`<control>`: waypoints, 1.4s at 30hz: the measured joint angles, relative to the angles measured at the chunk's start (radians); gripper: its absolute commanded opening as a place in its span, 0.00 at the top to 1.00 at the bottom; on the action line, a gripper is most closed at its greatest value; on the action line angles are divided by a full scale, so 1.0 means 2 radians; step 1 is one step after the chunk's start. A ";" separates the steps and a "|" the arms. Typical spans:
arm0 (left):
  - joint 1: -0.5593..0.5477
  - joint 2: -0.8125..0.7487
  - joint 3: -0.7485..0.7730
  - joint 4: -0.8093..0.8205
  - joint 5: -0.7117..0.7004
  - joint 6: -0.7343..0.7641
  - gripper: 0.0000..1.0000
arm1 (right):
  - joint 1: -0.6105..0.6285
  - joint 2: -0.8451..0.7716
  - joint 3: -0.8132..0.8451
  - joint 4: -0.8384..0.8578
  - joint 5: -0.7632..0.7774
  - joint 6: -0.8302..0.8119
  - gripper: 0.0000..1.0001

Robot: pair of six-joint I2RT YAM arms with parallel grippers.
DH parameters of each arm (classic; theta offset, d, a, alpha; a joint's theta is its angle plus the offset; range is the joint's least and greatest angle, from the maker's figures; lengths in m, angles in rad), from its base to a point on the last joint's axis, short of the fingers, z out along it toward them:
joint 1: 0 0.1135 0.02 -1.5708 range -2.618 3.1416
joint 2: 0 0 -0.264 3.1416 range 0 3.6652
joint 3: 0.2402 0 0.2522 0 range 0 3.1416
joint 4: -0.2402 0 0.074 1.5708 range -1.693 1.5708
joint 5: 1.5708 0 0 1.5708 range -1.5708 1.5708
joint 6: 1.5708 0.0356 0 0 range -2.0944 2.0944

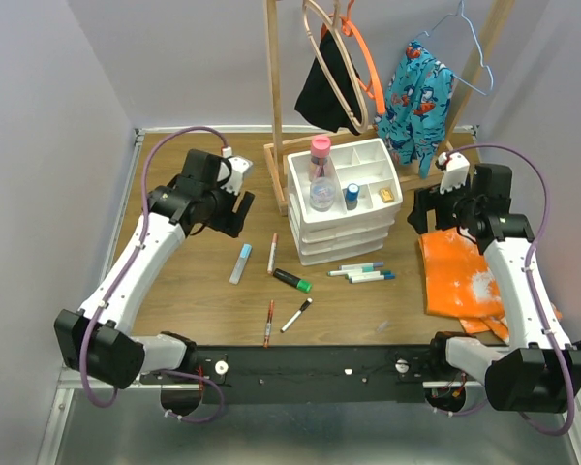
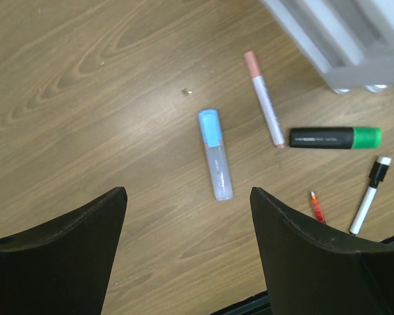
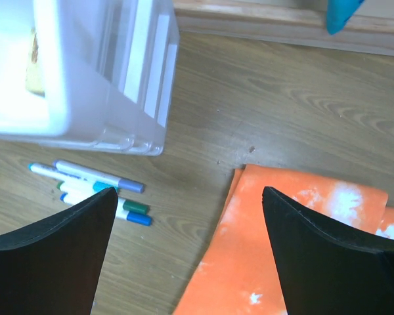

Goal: Sort the stationery into containers
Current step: Pick up the pen from the center of the board.

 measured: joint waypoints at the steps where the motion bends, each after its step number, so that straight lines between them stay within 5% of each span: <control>1: 0.016 0.004 0.000 0.001 0.006 0.000 0.18 | 0.002 0.000 0.000 -0.004 -0.005 -0.014 0.03; 6: 0.080 0.031 -0.026 0.019 0.048 -0.001 0.23 | 0.012 -0.001 0.001 -0.049 -0.014 -0.058 0.05; 15: 0.079 0.035 -0.113 0.069 0.072 -0.040 0.39 | 0.016 -0.022 0.031 -0.127 -0.013 -0.082 0.05; 33: 0.072 0.144 -0.099 0.084 0.065 -0.054 0.36 | 0.019 -0.093 -0.006 -0.095 -0.011 -0.037 0.06; 42: 0.006 0.212 -0.058 0.095 0.041 -0.054 0.38 | 0.019 -0.093 -0.006 -0.066 0.012 -0.024 0.06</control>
